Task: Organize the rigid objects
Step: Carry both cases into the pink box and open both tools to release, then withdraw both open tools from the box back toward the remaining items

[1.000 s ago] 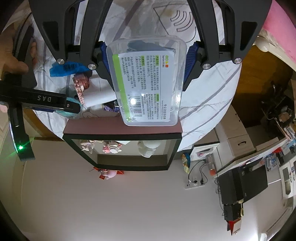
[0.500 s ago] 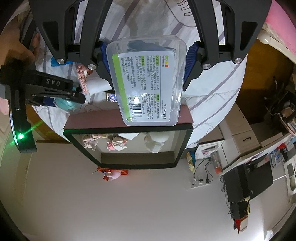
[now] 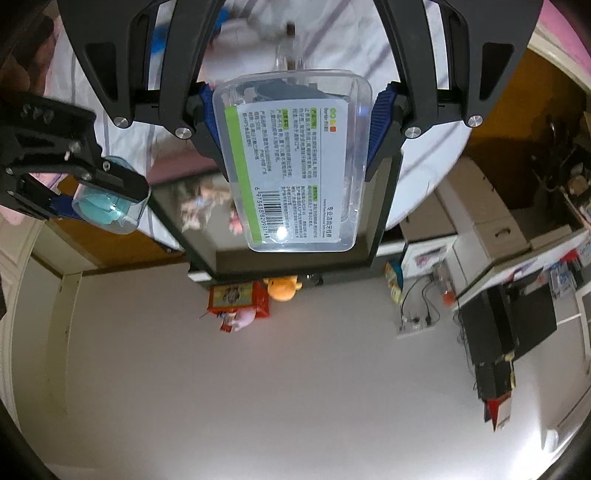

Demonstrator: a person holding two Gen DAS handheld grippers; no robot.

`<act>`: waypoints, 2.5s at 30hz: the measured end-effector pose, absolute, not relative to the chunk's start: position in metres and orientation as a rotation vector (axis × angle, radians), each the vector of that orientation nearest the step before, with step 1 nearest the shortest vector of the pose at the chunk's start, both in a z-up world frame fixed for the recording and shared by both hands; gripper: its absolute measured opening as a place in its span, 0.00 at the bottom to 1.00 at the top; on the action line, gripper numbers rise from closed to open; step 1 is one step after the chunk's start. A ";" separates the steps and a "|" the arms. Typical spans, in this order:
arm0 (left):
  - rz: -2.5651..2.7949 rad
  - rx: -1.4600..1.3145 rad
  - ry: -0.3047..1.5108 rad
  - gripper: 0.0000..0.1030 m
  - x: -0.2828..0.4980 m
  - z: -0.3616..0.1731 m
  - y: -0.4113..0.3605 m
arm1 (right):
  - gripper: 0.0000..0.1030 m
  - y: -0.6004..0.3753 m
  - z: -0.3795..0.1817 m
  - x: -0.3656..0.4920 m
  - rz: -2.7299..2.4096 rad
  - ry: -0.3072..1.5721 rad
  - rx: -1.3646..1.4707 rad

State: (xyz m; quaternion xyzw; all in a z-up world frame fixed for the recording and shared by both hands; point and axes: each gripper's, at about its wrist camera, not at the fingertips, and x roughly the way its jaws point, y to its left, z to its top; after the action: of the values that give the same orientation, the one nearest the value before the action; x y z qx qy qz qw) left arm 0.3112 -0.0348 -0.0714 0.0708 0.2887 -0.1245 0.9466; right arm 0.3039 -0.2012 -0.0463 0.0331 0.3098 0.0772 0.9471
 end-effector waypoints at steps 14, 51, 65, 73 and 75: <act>-0.241 0.140 0.632 0.63 0.417 -0.068 -0.044 | 0.72 -0.182 -0.064 0.399 0.149 0.679 0.054; -0.139 0.101 0.716 0.97 0.439 -0.102 -0.028 | 0.99 -0.184 -0.073 0.408 0.084 0.695 0.017; -0.161 0.043 0.611 1.00 0.325 -0.077 0.004 | 1.00 -0.197 -0.045 0.305 0.094 0.592 0.008; -0.166 0.014 0.638 1.00 0.276 -0.095 0.017 | 1.00 -0.203 -0.054 0.262 0.090 0.605 0.025; -0.188 0.029 0.659 1.00 0.270 -0.104 0.013 | 1.00 -0.205 -0.059 0.254 0.085 0.617 0.031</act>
State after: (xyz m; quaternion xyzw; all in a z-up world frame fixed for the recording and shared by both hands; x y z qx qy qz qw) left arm 0.2696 0.0126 -0.1035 0.0144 0.3232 -0.0921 0.9417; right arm 0.2542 -0.2052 -0.0588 0.0153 0.3035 0.0417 0.9518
